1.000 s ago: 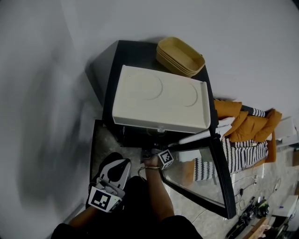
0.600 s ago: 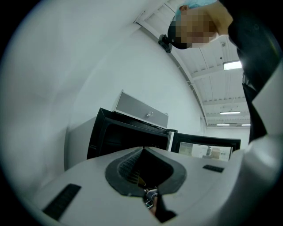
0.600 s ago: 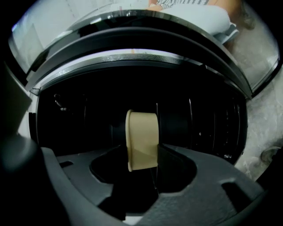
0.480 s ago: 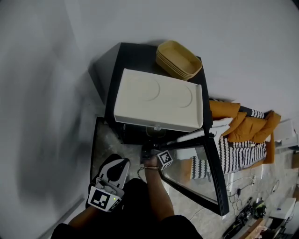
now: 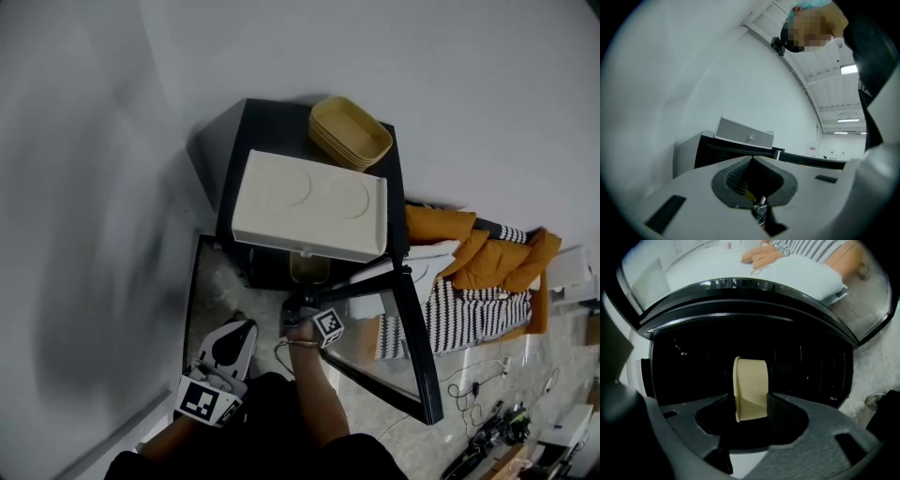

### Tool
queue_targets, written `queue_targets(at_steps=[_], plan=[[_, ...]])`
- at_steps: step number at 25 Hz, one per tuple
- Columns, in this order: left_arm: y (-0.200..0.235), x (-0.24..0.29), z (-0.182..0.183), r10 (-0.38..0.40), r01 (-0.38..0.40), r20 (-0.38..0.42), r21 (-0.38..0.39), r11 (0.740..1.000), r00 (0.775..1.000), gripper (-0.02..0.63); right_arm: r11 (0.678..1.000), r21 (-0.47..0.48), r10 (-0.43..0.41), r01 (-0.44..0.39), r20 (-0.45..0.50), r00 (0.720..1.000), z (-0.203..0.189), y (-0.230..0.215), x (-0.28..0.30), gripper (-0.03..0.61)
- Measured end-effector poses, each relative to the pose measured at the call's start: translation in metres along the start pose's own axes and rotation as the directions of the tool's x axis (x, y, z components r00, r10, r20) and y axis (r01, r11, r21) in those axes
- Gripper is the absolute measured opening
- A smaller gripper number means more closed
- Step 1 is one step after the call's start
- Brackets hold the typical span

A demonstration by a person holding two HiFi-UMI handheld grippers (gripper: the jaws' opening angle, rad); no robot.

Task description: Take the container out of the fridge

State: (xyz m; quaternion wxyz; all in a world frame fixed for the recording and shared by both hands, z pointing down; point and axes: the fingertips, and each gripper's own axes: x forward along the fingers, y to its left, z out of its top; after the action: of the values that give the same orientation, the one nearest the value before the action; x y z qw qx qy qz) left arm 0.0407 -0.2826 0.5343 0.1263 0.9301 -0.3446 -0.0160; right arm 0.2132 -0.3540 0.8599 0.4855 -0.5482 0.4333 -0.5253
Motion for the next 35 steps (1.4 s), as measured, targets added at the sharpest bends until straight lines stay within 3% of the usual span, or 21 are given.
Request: queue_targets(at_steps=[14, 25, 30, 35], plan=[[-0.055, -0.039, 0.047, 0.029, -0.029, 0.016, -0.015, 0.999, 0.999, 0.005, 0.999, -0.026, -0.022, 0.02, -0.077, 0.997, -0.018, 0.048, -0.076, 0.196], [-0.124, -0.107, 0.044, 0.118, -0.118, 0.045, -0.003, 0.993, 0.992, 0.005, 0.999, -0.019, -0.027, 0.025, -0.112, 0.993, -0.008, 0.06, -0.168, 0.196], [-0.15, -0.14, 0.039, 0.18, -0.18, 0.024, -0.019, 0.983, 0.983, 0.005, 0.999, -0.023, -0.036, 0.033, -0.15, 0.988, -0.009, 0.066, -0.207, 0.196], [-0.165, -0.16, 0.046, 0.188, -0.188, 0.006, -0.01, 0.982, 0.982, 0.005, 0.999, -0.013, -0.032, 0.03, -0.162, 0.986, -0.016, 0.075, -0.237, 0.196]])
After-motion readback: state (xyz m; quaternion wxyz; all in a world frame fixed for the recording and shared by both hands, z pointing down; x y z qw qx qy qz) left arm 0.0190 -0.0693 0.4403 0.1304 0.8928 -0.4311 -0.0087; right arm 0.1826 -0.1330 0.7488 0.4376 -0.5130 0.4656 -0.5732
